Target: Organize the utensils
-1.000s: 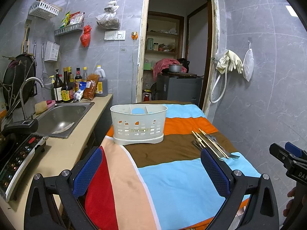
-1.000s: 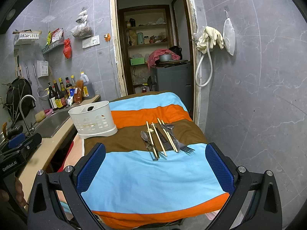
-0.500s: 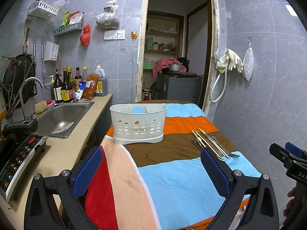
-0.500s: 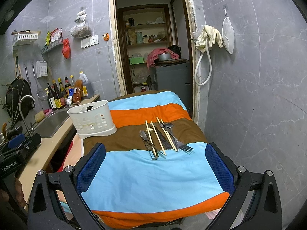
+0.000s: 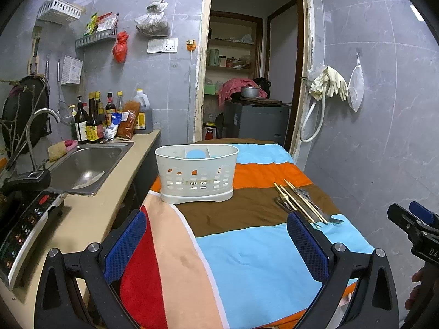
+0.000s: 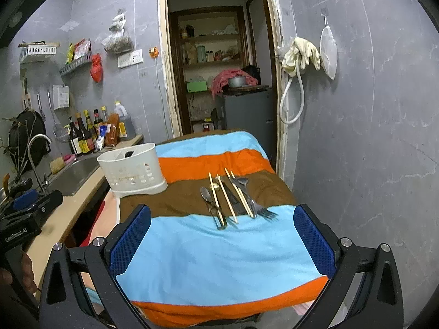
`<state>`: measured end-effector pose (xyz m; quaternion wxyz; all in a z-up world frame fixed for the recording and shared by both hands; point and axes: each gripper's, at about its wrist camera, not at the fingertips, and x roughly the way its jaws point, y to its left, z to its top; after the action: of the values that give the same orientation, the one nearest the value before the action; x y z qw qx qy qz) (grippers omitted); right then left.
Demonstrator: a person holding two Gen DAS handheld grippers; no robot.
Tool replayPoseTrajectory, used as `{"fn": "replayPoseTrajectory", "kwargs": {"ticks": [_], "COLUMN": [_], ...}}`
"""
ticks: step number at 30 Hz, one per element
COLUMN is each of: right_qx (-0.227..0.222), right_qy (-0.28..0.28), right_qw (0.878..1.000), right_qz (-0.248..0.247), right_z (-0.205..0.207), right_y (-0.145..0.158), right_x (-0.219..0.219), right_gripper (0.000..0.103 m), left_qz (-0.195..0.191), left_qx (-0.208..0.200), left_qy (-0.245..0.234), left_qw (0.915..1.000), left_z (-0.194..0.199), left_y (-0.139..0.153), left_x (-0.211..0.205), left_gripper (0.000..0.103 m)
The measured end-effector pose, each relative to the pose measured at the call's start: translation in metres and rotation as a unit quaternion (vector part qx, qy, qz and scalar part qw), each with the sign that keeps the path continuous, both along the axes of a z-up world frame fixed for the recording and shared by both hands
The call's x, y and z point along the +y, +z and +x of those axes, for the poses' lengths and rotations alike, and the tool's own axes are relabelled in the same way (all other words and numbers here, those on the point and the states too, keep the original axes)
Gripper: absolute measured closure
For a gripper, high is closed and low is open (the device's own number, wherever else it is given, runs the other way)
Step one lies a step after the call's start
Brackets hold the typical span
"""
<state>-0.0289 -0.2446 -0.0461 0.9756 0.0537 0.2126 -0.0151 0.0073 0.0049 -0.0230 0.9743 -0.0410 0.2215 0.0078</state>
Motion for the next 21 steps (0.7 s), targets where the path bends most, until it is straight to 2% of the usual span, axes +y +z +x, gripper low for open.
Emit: {"fn": "replayPoseTrajectory", "kwargs": {"ticks": [12, 21], "right_qx": [-0.015, -0.014], "right_qy": [0.000, 0.019], "right_qw": [1.000, 1.000], "right_qz": [-0.001, 0.003], "right_z": [0.009, 0.040], "right_y": [0.023, 0.033], "right_x": [-0.011, -0.020], "right_gripper": [0.001, 0.001], "left_qz": [0.006, 0.009], "left_qx": [0.019, 0.027], "left_qy": [0.009, 0.020], "left_qw": [0.9998, 0.9994], "left_z": [0.009, 0.034], "left_y": [0.017, 0.026], "left_x": [-0.012, -0.020], "left_gripper": [0.000, 0.000]}}
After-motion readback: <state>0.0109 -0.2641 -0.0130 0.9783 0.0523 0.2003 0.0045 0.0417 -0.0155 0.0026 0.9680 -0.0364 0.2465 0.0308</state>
